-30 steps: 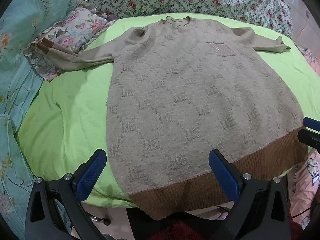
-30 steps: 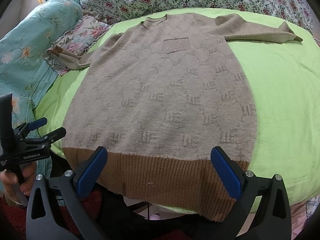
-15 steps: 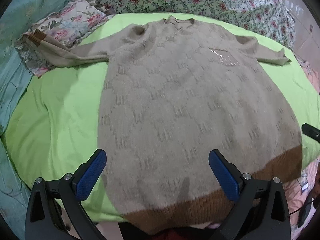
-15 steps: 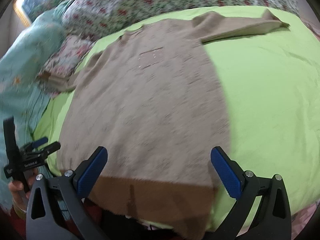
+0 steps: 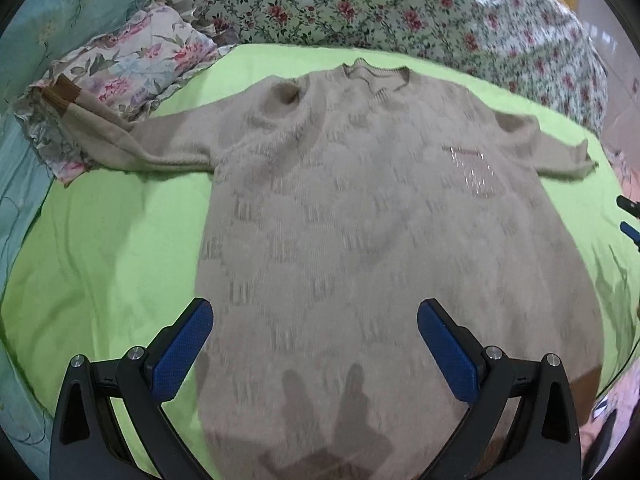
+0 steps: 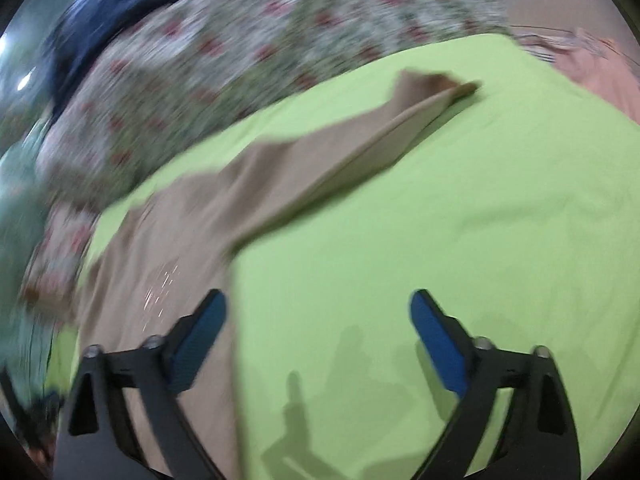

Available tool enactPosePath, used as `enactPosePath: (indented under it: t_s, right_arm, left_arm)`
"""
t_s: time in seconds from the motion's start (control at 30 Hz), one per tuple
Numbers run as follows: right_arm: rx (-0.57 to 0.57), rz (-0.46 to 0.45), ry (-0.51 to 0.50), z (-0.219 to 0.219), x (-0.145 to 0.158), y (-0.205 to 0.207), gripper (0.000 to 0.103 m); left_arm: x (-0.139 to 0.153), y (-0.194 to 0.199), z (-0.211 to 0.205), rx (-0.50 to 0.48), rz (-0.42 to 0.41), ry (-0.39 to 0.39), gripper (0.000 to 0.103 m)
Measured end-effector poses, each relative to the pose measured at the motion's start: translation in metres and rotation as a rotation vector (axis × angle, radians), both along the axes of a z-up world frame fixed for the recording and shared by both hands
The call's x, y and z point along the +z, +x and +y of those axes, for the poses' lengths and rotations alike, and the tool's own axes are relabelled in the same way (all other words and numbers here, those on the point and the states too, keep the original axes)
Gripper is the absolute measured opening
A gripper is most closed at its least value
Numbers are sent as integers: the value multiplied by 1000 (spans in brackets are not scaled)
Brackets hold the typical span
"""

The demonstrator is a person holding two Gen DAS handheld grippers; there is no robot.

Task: Fold small clothes
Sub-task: 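Grasp the brown cuff of a sweater sleeve with the right gripper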

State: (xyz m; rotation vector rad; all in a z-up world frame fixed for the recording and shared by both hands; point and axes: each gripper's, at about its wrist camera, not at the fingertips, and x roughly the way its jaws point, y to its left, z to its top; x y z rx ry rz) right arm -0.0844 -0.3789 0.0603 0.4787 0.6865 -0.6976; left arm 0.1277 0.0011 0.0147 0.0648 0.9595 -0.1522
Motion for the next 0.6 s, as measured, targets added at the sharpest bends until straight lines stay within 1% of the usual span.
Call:
enactPosePath:
  t_s: [0.03,0.07,0.1,0.13,0.23,0.27,0.33,0.4,0.43,0.47,0.53,0.57,0.6]
  right_arm:
    - [-38,-18,4,-20,4,2,76]
    - [-96,-43,2,-47,9,5,74]
    - [-130,-62,-6,-70,13,7,71]
    - [-147,-73,-13,-83,16,10,67]
    - [-212,-132,-27,-139,23,28,62]
    - [-235,-142,-22,-157,20,32,60]
    - [-273,-158,8,-182,13,41,51]
    - [-306,-133,15,-209,4,55,48]
    - [-325,-129,28,-223,1,62,44]
    - [-342,-137,46,-232,-4,59,41]
    - [-347,-155,61,-240,-9,58,23]
    - [-338,-153,58,-242,-10,58,19]
    - [-328,-145,45,-239,-8,60,12]
  left_arm:
    - [1,6,0,7,3,-4,102]
    - [2,11,-1,11,4,-11,102]
    - [2,16,-2,15,4,-17,102]
    - [1,21,-3,21,12,-20,102]
    - [-6,34,-10,23,43,-18,102]
    - [-10,38,-14,21,62,-12,102]
    - [-15,45,-22,14,82,4,102]
    - [-18,48,-26,11,87,13,102]
    - [-19,49,-29,8,86,20,102]
    - [-20,50,-30,5,85,23,102]
    - [-23,51,-32,-1,83,36,102]
    - [-24,52,-33,-4,84,39,102]
    - [-26,52,-33,-7,91,40,102]
